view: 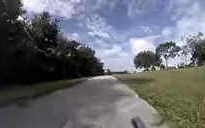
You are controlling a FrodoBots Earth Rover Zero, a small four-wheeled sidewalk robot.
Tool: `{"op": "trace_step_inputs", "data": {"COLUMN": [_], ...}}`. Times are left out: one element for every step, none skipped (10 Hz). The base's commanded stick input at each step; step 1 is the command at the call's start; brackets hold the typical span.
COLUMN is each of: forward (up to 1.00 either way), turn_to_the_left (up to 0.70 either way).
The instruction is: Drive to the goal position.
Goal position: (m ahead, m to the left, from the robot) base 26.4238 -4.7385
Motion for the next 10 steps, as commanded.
{"op": "trace_step_inputs", "data": {"forward": [0.69, 0.69, 0.69, 0.69, 0.69, 0.69, 0.69, 0.69, 0.69, 0.69], "turn_to_the_left": [0.03, 0.03, 0.03, 0.03, 0.03, 0.03, 0.03, 0.03, 0.09, 0.31]}}
